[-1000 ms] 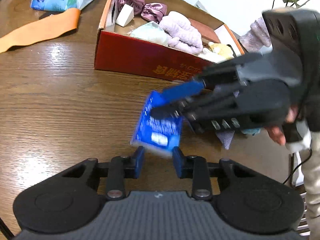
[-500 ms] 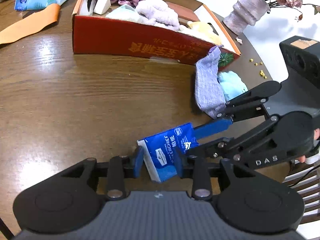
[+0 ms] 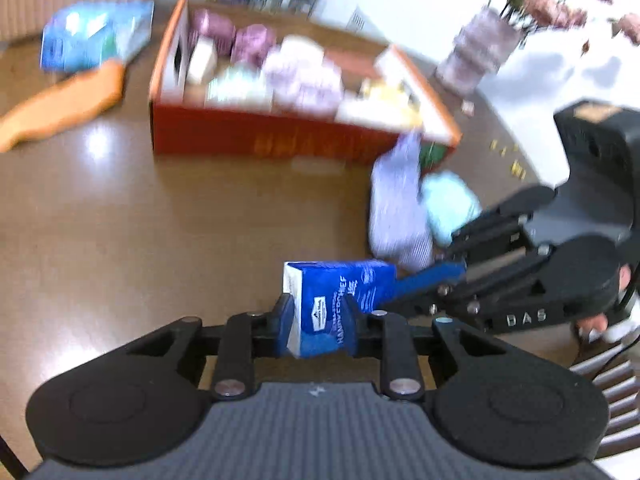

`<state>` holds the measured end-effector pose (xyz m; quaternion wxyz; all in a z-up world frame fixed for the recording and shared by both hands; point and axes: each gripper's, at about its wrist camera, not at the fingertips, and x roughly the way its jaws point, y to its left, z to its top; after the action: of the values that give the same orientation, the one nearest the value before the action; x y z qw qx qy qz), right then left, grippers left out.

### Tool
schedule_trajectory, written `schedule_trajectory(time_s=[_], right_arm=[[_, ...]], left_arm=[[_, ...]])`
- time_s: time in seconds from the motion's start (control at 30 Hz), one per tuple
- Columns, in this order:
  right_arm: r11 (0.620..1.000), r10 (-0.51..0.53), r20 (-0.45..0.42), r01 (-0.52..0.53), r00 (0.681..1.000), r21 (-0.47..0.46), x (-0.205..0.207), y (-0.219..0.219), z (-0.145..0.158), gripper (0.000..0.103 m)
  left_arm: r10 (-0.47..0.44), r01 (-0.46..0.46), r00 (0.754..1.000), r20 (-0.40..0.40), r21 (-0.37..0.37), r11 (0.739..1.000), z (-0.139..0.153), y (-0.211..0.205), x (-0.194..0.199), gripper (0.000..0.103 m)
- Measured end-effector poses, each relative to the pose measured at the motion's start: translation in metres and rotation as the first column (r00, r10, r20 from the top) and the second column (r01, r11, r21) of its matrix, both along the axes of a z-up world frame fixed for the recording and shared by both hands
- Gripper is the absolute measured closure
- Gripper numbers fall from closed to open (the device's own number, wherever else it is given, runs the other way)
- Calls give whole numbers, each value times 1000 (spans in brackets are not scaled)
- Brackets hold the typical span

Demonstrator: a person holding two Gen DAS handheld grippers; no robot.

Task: Organize soft objects
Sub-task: 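Carry the blue tissue packet into the box with both tools and release it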

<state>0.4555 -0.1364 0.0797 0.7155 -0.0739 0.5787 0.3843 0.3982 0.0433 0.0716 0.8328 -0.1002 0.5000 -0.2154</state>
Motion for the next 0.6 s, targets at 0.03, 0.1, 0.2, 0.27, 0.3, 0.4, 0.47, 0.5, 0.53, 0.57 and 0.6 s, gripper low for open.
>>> schedule_trajectory(time_s=[0.03, 0.1, 0.2, 0.27, 0.3, 0.4, 0.47, 0.5, 0.53, 0.57, 0.6], right_arm=[[1000, -11, 18, 10, 1000, 14, 4, -3, 9, 90], [999, -31, 41, 29, 999, 46, 15, -6, 25, 90], [995, -66, 95, 58, 993, 77, 39, -15, 53, 90], [992, -100, 116, 90, 988, 86, 61, -22, 64, 90], [990, -119, 120, 109, 986, 89, 74, -23, 66, 90], [982, -172, 112, 162, 979, 92, 120, -26, 61, 90], [979, -193, 95, 185, 977, 90, 150, -18, 51, 90], [977, -204, 85, 197, 975, 85, 169, -14, 44, 90], [977, -205, 73, 200, 976, 77, 183, -8, 36, 90], [976, -211, 60, 207, 976, 71, 196, -3, 26, 90], [975, -216, 39, 214, 976, 63, 209, 3, 16, 90]], left_arm=[[4, -4, 1000, 19, -4, 1000, 8, -1, 7, 77], [6, -6, 998, 66, 5, 1000, 26, -4, 24, 77], [3, -6, 993, 118, 28, 1000, 50, -14, 61, 77], [2, -8, 991, 133, 43, 999, 60, -21, 91, 77], [0, -7, 990, 138, 53, 999, 62, -24, 104, 77], [-1, -10, 991, 133, 84, 996, 62, -31, 151, 77], [22, -33, 994, 111, 97, 995, 56, -28, 178, 77], [32, -43, 995, 99, 110, 993, 50, -27, 191, 77], [51, -60, 996, 79, 117, 991, 42, -24, 204, 77], [60, -68, 996, 63, 131, 989, 34, -19, 213, 77], [65, -70, 997, 41, 152, 986, 23, -16, 220, 76]])
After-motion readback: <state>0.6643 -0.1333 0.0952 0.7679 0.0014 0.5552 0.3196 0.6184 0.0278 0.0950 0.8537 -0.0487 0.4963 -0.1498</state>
